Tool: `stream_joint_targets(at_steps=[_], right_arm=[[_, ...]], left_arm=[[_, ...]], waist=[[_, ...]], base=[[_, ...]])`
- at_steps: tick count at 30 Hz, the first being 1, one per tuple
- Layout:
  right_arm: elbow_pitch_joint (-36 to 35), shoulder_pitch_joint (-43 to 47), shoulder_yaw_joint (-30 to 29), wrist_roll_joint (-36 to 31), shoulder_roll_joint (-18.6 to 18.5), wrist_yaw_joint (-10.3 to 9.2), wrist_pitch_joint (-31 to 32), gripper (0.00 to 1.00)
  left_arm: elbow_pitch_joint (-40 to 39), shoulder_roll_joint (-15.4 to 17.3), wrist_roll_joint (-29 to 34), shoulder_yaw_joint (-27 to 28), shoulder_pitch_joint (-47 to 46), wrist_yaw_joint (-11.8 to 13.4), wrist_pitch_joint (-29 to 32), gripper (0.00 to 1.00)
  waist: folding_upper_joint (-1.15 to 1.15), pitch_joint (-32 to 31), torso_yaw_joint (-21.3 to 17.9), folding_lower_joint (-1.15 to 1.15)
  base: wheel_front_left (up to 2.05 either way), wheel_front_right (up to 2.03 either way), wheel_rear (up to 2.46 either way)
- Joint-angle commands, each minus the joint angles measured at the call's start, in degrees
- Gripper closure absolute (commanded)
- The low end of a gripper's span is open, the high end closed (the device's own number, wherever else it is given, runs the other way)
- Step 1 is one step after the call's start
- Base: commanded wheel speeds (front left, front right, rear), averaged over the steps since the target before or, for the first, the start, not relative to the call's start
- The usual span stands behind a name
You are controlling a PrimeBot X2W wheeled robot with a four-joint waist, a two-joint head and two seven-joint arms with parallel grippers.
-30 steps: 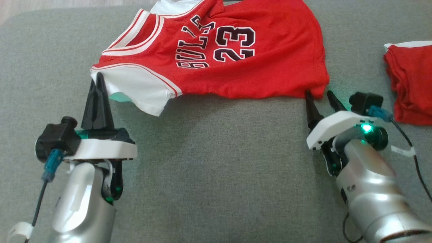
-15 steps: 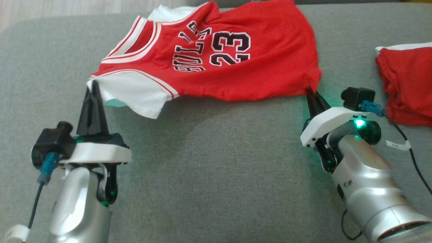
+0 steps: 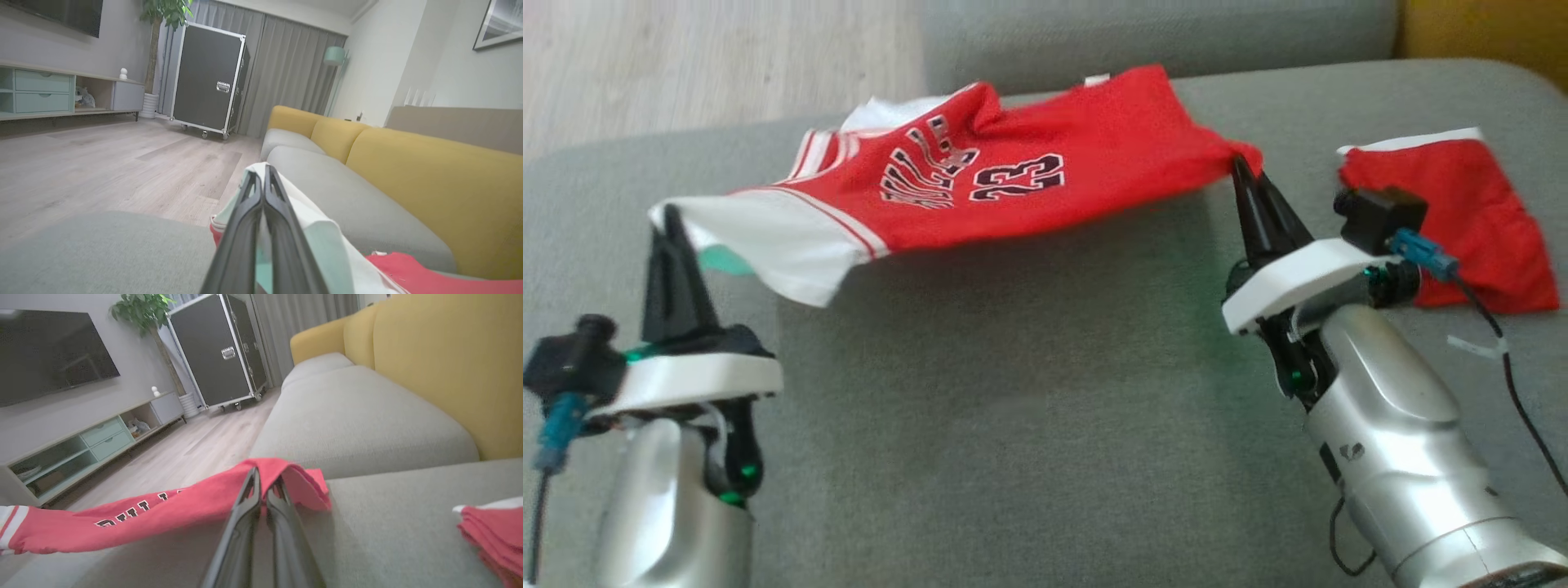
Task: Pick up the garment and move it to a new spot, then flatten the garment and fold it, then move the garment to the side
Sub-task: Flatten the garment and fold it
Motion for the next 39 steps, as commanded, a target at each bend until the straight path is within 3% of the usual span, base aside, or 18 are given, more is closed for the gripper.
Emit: stream_joint_targets(at_steps=[1,7,13,19,23,25,29,35,39], right_arm=[[-2.5,-1.0,0.9,-0.6,0.7,-0.04,-0.8,1.00],[-13.2,-0.9,-0.5,-4.6,-1.7,-0.04,-0.8,1.00],[-26.5,1.9,-3.4,-9.1,-3.9,-0.04,1.3,1.00],[-41.6,5.5,-9.1,-12.8,-4.3,-0.04,8.7,1.00],[-46.6,3.5,-11.5,-15.0,-4.0,-0.04,14.9,1.00],[-45.6,0.2,-12.0,-14.8,-3.8,-0.04,17.4,1.00],[-36.6,-11.1,-10.1,-15.3,-5.1,-0.04,19.1,1.00],[-16.7,-31.3,-8.5,-17.8,-4.8,-0.04,12.3,1.00],[-8.1,-38.7,-9.7,-19.9,-4.1,-0.04,6.8,1.00]], left_arm=[[-2.5,2.1,-0.3,2.3,-2.2,-0.2,-0.5,1.00],[-9.5,2.4,-4.9,6.1,-4.2,-0.5,-0.4,1.00],[-23.3,2.1,-7.7,8.8,-3.4,1.1,0.8,1.00],[-36.6,1.7,-11.8,9.3,-5.1,3.5,7.6,1.00],[-36.2,4.4,-12.5,8.4,-11.8,4.7,13.2,1.00],[-32.0,5.9,-12.8,7.6,-17.1,4.8,15.7,1.00],[-19.0,9.8,-10.5,4.0,-30.0,2.5,17.7,1.00],[2.4,13.1,-7.2,1.7,-50.0,-0.3,12.6,1.00],[10.4,14.0,-5.9,0.5,-57.1,-1.8,8.5,1.00]], waist=[[0.00,-1.4,-1.2,0.01],[0.00,-4.3,-2.6,0.01],[0.00,-5.1,-3.0,0.01],[0.00,-2.7,-2.6,0.01],[0.00,1.7,-2.0,0.01],[0.00,4.5,-1.7,0.01],[0.00,10.2,-1.3,0.01],[0.00,15.3,-0.5,0.01],[0.00,16.4,0.2,0.01]], base=[[0.00,0.00,0.00],[0.00,0.00,0.00],[0.00,0.00,0.00],[0.00,0.00,0.00],[0.00,0.00,0.00],[0.00,0.00,0.00],[0.00,0.00,0.00],[0.00,0.00,0.00],[0.00,0.00,0.00]])
